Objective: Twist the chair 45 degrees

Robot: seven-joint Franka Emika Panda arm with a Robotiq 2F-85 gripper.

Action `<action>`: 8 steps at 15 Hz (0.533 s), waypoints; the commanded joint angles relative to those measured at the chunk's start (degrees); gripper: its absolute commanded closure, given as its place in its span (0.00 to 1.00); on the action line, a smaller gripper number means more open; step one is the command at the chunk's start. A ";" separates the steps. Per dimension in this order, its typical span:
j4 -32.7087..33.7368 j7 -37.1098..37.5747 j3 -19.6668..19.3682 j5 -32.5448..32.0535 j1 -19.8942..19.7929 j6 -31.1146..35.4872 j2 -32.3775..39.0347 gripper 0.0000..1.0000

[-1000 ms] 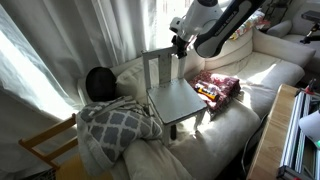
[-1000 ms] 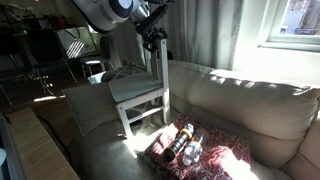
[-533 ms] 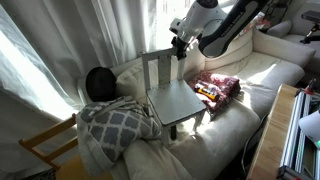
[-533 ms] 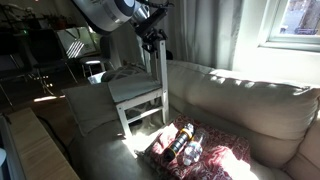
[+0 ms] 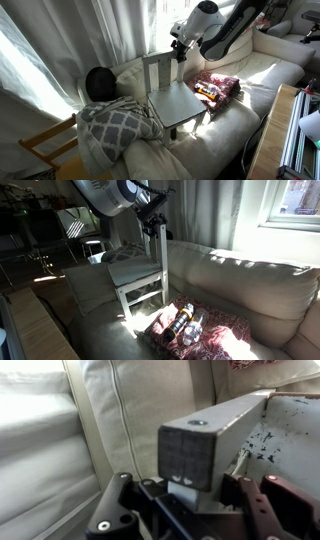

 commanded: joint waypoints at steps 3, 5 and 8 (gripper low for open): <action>-1.92 -3.13 -3.24 -2.54 -0.04 4.46 -6.02 0.98; -3.09 -3.85 -3.61 -2.68 -0.13 4.81 -8.92 0.98; -3.55 -4.21 -4.61 -2.55 1.29 2.49 -11.63 0.98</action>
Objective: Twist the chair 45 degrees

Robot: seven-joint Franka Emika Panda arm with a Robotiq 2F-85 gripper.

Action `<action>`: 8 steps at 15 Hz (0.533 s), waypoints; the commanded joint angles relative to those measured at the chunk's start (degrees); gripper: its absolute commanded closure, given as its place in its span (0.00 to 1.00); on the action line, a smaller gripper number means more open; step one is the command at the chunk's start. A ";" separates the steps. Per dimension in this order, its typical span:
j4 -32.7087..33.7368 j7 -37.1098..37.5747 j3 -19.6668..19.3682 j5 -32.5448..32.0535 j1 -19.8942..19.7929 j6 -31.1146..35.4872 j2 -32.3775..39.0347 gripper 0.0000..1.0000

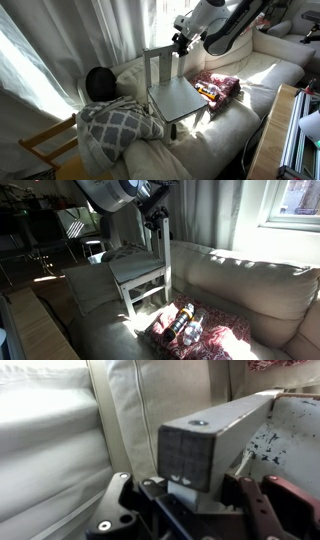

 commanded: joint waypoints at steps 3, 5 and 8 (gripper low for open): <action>-1.59 -0.11 -3.72 0.12 3.35 -5.15 -11.17 0.98; 0.10 2.79 -10.61 0.49 8.72 -8.48 -11.00 0.98; 1.74 7.91 -19.61 -0.74 16.08 -15.77 -12.07 0.98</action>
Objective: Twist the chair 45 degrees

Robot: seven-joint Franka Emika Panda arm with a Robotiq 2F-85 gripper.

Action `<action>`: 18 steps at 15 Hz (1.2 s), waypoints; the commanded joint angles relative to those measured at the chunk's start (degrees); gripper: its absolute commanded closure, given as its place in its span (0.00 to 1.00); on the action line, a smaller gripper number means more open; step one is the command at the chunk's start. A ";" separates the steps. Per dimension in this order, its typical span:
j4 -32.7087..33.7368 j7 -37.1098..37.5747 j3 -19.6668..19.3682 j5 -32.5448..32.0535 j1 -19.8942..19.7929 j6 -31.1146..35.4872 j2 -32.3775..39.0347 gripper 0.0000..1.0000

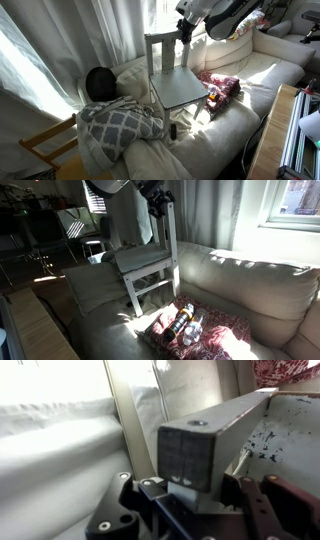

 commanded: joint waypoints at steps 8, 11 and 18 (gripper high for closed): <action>2.71 24.88 -22.14 -4.16 24.24 -29.74 -11.03 0.98; 2.36 35.33 -25.60 -8.39 29.12 -29.56 -7.68 0.98; 1.63 60.07 -25.32 -24.46 30.82 -39.25 -11.12 0.98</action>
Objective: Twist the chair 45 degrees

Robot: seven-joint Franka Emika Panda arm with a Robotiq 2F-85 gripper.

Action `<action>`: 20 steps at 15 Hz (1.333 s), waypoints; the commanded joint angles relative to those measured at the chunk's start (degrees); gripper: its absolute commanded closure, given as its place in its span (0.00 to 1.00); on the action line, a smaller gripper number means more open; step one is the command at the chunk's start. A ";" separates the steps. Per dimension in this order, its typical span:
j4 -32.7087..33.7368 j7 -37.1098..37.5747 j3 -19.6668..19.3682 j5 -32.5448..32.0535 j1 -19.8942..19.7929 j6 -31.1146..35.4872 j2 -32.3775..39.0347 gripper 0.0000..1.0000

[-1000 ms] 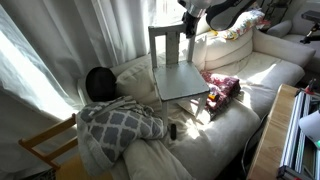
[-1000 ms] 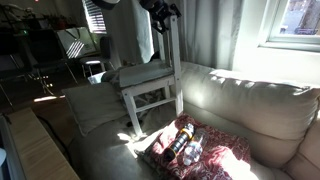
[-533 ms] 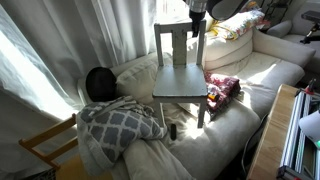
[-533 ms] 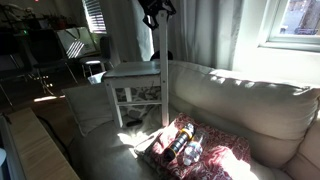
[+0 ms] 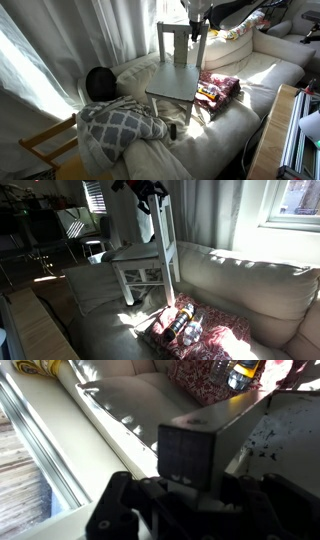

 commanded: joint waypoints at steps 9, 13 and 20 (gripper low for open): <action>0.10 23.40 25.60 -6.72 -18.03 -23.11 -16.43 0.98; 0.12 26.87 42.05 -2.89 -32.42 -21.53 -14.73 0.98; 0.25 34.56 60.63 -1.72 -50.56 -16.88 -9.42 0.98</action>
